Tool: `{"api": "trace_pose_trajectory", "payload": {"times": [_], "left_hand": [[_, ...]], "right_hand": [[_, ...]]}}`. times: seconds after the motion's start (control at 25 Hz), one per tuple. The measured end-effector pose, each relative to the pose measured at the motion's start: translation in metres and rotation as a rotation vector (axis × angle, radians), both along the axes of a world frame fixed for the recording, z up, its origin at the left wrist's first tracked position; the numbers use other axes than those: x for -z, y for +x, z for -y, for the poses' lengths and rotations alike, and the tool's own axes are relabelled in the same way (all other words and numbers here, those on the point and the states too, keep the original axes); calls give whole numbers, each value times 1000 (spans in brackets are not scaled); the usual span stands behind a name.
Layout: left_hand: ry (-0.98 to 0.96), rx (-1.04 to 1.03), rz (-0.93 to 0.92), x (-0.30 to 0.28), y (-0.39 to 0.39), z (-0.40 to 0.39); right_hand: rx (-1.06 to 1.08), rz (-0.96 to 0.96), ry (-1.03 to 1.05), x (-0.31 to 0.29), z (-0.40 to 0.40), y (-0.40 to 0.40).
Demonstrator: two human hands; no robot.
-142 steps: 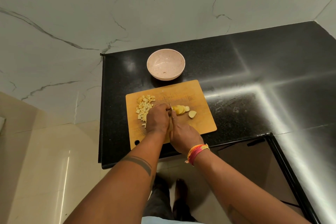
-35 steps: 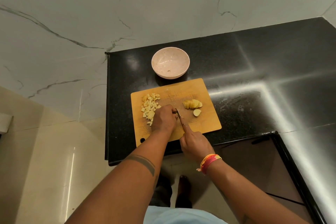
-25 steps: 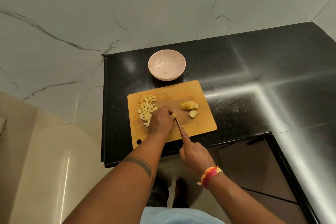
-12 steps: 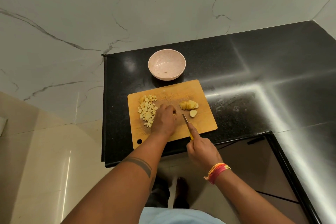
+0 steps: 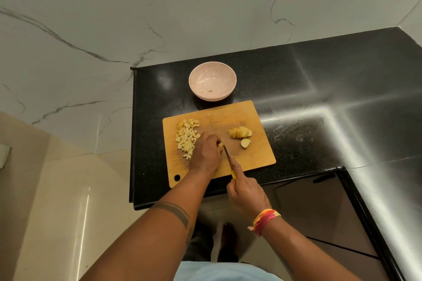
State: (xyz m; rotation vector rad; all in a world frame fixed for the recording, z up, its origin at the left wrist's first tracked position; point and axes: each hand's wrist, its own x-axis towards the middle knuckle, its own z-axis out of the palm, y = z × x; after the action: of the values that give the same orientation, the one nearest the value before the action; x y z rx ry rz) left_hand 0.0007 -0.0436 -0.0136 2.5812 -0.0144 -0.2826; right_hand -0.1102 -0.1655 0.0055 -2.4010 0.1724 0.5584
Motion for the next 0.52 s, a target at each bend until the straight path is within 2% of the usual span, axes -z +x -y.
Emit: {"api": "trace_pose_trajectory", "payload": {"times": [0.16, 0.52], "left_hand": [[-20, 15, -9, 0, 2, 0], [-15, -31, -8, 3, 2, -3]], "right_hand": [[29, 10, 4, -3, 0, -1], [-45, 59, -48, 0, -1, 18]]}}
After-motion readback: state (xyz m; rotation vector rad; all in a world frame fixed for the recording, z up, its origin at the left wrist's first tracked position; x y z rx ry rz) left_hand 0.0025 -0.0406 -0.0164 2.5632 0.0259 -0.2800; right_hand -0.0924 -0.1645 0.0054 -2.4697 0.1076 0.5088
